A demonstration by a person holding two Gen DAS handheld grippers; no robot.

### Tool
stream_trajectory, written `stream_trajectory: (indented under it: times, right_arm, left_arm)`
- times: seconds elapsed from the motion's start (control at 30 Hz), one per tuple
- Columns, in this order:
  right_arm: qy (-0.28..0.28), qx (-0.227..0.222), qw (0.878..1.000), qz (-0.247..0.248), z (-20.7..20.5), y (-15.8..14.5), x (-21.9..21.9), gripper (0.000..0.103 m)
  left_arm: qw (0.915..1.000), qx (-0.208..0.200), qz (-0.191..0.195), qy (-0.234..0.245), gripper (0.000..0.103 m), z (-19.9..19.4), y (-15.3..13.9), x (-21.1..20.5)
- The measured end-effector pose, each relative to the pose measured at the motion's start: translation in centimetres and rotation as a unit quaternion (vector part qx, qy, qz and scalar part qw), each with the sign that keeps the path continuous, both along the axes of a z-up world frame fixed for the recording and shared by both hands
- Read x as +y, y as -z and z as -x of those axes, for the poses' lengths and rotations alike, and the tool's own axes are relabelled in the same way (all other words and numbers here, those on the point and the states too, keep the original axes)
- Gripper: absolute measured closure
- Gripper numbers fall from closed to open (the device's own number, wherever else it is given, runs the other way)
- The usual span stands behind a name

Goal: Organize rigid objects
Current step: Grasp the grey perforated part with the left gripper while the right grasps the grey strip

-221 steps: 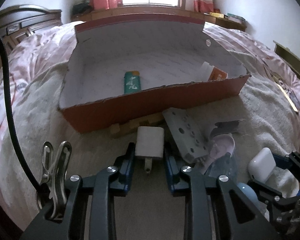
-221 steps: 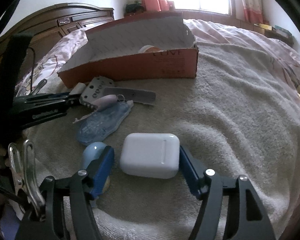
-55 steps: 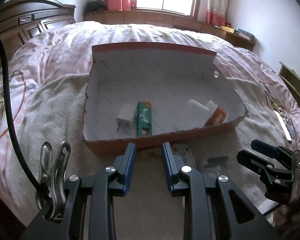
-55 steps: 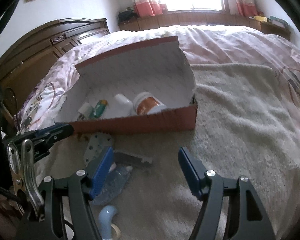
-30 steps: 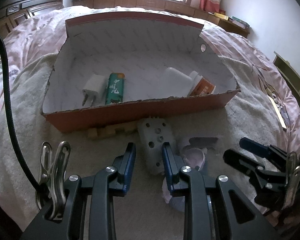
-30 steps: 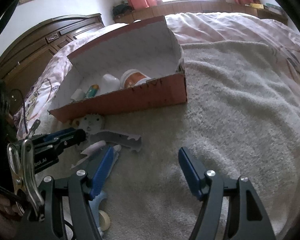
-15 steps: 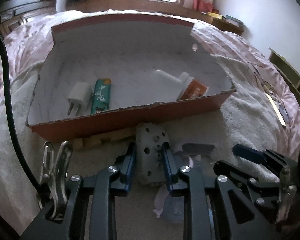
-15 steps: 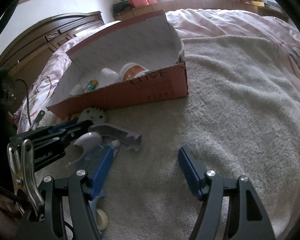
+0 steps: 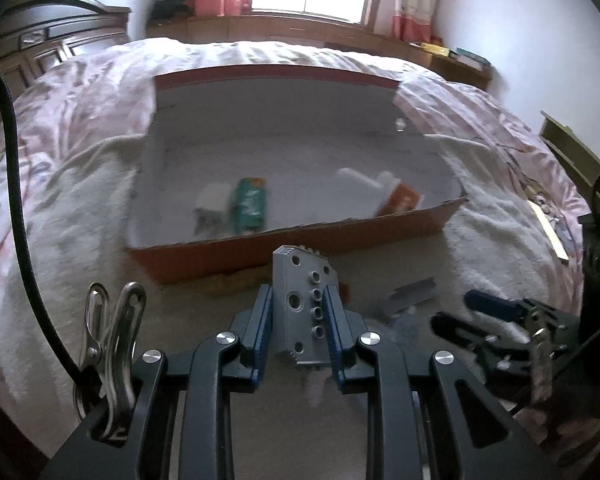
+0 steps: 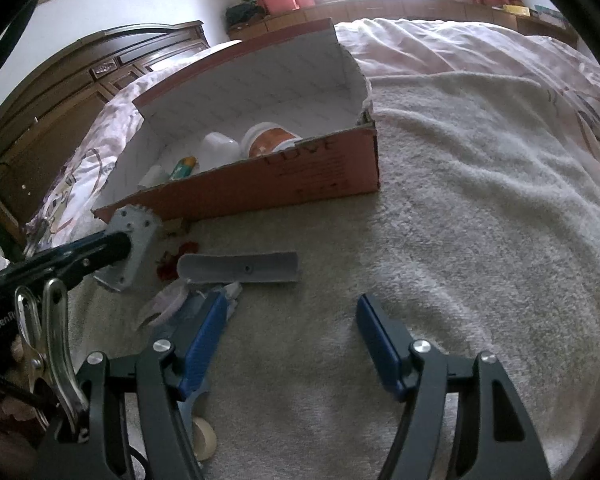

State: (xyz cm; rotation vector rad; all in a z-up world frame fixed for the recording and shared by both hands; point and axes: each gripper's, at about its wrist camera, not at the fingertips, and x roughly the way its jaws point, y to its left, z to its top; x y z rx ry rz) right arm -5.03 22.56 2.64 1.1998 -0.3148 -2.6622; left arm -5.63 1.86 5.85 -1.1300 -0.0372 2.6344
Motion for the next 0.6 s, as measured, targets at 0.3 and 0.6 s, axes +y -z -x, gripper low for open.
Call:
stream_trajectory:
  times: [0.3,0.6]
  right_arm:
    - [0.003,0.000,1.000,0.000,0.4,0.0,-0.7,0.029]
    - [0.002,-0.006,1.000,-0.013,2.0,-0.2,-3.2,0.018]
  left_arm:
    - [0.9987,-0.033,-0.005,-0.039,0.077,-0.1,2.7,-2.6]
    - [0.9975,-0.034,-0.047,-0.041,0.075,-0.1,3.7,-3.5]
